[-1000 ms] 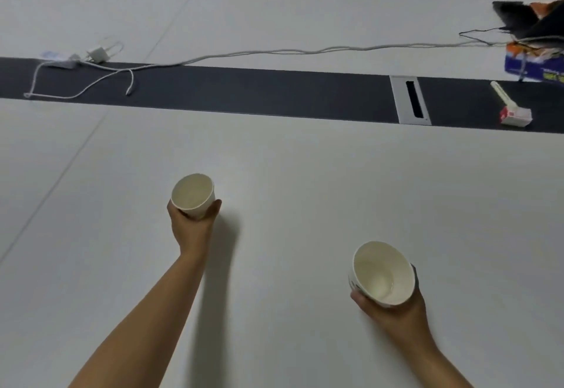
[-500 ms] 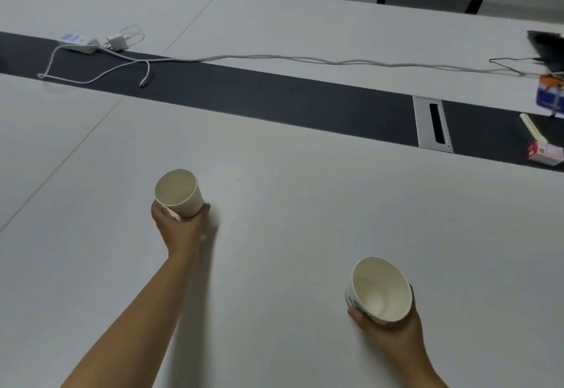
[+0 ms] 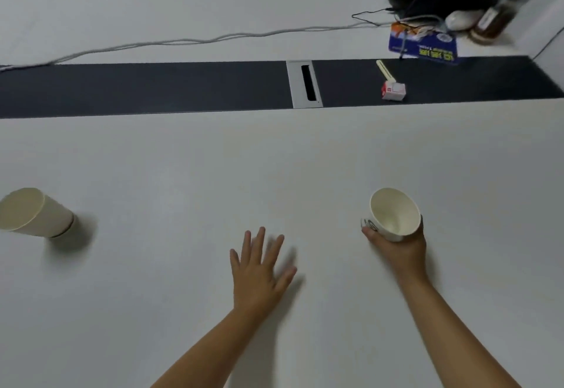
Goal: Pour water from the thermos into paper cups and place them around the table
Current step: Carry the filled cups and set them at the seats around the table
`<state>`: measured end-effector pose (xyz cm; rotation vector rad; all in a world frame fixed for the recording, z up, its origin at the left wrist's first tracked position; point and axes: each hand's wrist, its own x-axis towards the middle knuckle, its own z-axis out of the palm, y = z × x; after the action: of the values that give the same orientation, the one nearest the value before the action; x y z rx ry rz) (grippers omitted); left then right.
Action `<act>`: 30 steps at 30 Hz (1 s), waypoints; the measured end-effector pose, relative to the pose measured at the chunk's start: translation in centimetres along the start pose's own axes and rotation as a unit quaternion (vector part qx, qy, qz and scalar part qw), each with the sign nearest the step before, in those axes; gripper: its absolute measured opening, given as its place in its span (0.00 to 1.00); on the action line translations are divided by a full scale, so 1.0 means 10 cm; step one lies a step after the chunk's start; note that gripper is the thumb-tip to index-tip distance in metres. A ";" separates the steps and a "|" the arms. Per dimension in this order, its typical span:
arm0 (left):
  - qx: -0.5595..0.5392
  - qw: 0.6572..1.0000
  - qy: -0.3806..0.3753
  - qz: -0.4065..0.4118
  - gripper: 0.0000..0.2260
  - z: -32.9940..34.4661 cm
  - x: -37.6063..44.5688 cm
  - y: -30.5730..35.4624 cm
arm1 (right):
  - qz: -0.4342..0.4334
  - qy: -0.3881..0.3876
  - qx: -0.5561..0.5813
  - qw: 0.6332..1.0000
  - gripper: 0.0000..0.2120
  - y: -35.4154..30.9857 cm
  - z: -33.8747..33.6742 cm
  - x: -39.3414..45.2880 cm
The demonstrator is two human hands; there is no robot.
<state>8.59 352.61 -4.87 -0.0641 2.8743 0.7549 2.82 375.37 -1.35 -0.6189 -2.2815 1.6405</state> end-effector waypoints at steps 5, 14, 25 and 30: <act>0.125 0.990 -0.053 -0.038 0.29 0.25 0.11 0.16 | 0.021 0.047 0.024 0.998 0.31 0.28 -0.36 0.52; 0.152 0.985 -0.052 -0.064 0.38 0.22 0.11 0.25 | 0.026 0.066 0.062 0.996 0.30 0.47 -0.43 1.00; 0.144 0.985 -0.051 -0.075 0.33 0.23 0.11 0.25 | 0.017 0.050 0.048 0.997 0.31 0.48 -0.14 1.10; 0.134 0.988 -0.036 -0.068 0.36 0.25 0.11 0.23 | -0.005 0.046 -0.007 0.999 0.33 0.50 -0.15 1.06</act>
<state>7.73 355.87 -6.05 -0.1911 2.8388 0.3365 -4.81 383.10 -5.97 -0.6693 -2.2301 1.5593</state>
